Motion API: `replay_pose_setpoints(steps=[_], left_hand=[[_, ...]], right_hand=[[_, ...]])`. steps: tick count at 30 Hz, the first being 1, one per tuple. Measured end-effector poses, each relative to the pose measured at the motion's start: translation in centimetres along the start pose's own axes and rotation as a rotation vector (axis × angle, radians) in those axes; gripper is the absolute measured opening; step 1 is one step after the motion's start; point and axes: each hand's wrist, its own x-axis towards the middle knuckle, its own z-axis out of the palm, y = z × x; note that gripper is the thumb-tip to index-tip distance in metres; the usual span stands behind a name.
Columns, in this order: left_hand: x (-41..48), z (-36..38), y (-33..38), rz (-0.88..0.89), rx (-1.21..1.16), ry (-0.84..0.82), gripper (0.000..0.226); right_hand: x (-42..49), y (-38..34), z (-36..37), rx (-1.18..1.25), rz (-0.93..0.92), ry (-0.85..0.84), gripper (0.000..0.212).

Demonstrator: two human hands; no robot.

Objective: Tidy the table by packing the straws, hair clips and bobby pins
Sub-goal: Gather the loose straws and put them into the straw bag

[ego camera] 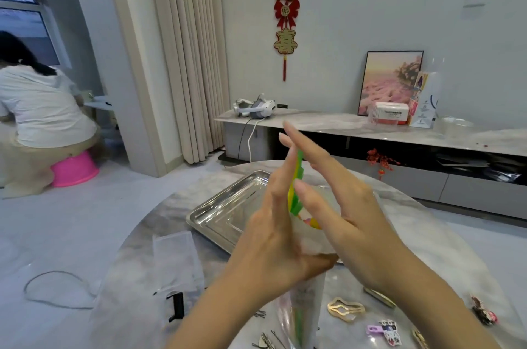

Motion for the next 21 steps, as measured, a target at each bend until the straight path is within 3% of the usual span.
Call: replay_pose_setpoints(steps=[5,11,17,21], left_hand=[[0.5,0.1,-0.1,0.061,0.042,0.010,0.135],[0.0,1.3,-0.8,0.077,0.123,0.118,0.101],[-0.6,1.6,-0.7,0.082,0.144,0.117,0.064],[-0.5,1.2,-0.1,0.056,0.146,0.108,0.058]], right_hand=[[0.3,0.5,0.1,-0.094,-0.097,0.096,0.053],[-1.0,1.8,-0.3,-0.259,-0.174,0.389,0.026],[-2.9,2.6,-0.9,-0.206,-0.067,0.345,0.012],[-4.0,2.8,-1.7,-0.266,-0.082,0.242,0.038]])
